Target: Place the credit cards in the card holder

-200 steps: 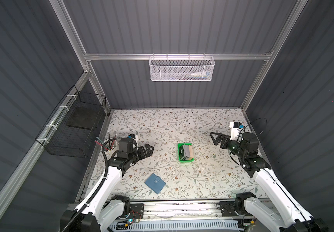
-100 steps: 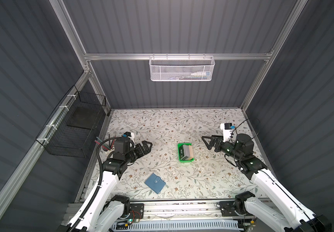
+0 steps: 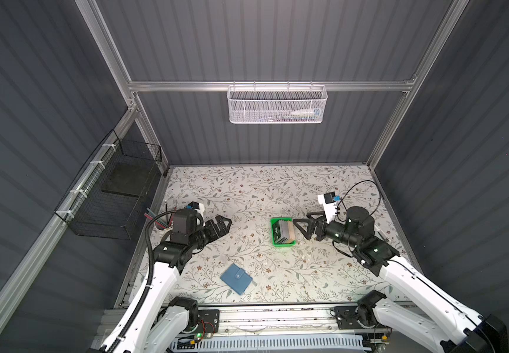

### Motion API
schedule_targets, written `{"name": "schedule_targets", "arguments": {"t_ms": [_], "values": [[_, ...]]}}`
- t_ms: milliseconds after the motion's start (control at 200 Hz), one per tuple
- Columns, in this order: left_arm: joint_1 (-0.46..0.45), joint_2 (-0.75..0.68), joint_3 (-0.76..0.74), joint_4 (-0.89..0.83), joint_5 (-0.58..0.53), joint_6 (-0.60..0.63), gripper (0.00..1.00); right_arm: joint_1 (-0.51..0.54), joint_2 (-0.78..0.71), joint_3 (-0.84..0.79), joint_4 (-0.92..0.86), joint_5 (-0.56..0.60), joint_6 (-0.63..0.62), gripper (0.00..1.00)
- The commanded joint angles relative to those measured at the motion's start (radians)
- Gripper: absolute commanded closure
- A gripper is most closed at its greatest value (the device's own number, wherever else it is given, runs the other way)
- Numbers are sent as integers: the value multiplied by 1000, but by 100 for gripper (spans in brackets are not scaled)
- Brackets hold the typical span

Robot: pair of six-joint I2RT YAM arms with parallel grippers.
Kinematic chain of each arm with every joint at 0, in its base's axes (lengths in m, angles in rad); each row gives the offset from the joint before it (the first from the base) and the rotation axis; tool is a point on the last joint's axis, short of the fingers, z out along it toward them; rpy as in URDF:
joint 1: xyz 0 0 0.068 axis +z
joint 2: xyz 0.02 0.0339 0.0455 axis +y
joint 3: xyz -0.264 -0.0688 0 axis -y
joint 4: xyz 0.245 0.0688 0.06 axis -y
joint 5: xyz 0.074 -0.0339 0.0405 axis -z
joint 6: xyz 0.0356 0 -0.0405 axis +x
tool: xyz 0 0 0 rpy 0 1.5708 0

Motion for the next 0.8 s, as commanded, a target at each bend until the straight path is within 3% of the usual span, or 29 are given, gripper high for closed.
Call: {"name": "schedule_targets", "arguments": {"t_ms": [0, 215, 455, 796], "values": [[-18, -25, -32, -77, 41, -28, 3, 34, 25, 6, 34, 46, -24, 1], [-102, -57, -96, -92, 15, -71, 10, 80, 53, -59, 146, 94, -38, 1], [-356, 31, -71, -187, -186, -136, 10, 104, 29, -120, 160, 170, -73, 1], [-641, 167, -31, -377, -403, -353, 9, 107, 37, -160, 175, 209, -83, 1]]}}
